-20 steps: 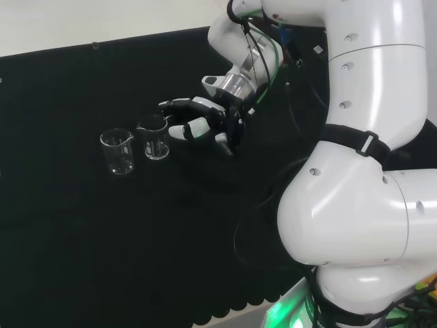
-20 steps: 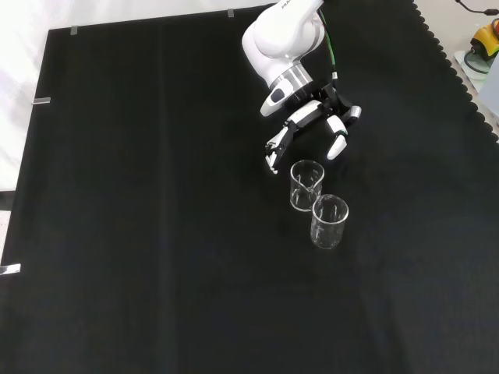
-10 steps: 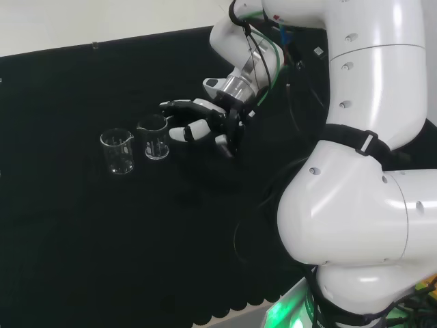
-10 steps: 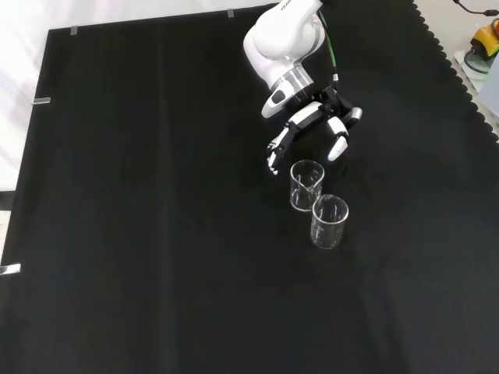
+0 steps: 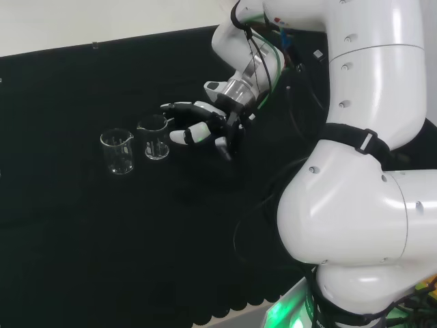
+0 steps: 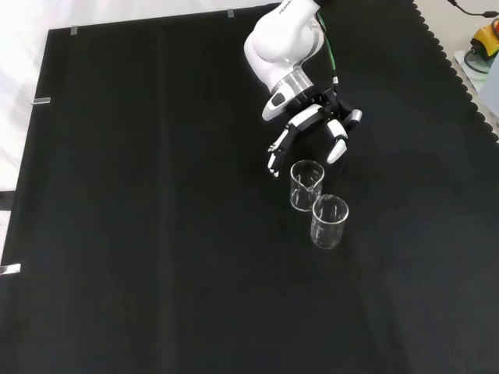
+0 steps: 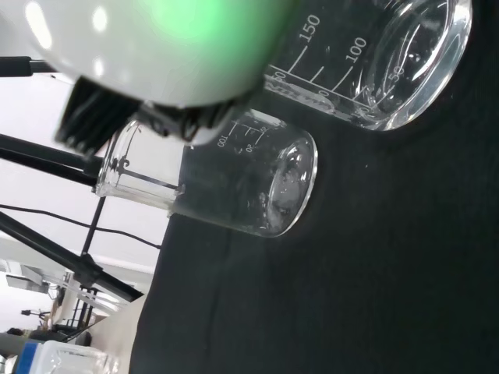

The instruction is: Pick up the beaker on the right.

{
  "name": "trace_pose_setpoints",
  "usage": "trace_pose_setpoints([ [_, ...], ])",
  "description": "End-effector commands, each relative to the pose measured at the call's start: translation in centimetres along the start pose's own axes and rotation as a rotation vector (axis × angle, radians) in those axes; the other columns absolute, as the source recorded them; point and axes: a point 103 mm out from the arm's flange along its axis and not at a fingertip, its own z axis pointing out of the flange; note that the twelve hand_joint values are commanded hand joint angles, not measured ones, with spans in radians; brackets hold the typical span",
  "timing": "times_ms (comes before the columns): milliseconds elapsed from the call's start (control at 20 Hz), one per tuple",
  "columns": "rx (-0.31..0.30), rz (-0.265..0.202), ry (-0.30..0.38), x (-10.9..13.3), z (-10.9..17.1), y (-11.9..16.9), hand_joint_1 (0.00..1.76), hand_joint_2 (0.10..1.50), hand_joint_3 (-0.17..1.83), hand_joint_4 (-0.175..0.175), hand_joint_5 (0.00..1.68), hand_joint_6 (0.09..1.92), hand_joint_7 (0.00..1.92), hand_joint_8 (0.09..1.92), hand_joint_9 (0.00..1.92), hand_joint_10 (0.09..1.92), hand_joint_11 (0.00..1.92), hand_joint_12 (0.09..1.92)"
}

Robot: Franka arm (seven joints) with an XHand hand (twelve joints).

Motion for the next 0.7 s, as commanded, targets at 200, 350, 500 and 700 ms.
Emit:
trace_pose_setpoints([
  [200,-0.012,-0.011,0.000,0.2,0.2,0.0,1.06,0.28,1.13,-0.012,0.32,0.09,0.23,0.52,0.33,0.52,0.01,1.27],
  [350,-0.011,-0.013,-0.010,0.3,0.3,0.0,1.06,0.28,1.13,-0.012,0.32,0.09,0.23,0.52,0.32,0.52,0.01,1.28],
  [500,-0.004,-0.016,-0.023,0.4,0.7,0.1,1.05,0.27,1.13,-0.011,0.32,0.09,0.23,0.52,0.32,0.52,0.00,1.28],
  [700,0.014,-0.022,-0.039,0.7,1.3,0.4,1.04,0.27,1.13,-0.008,0.33,0.09,0.23,0.52,0.33,0.53,0.00,1.26],
])
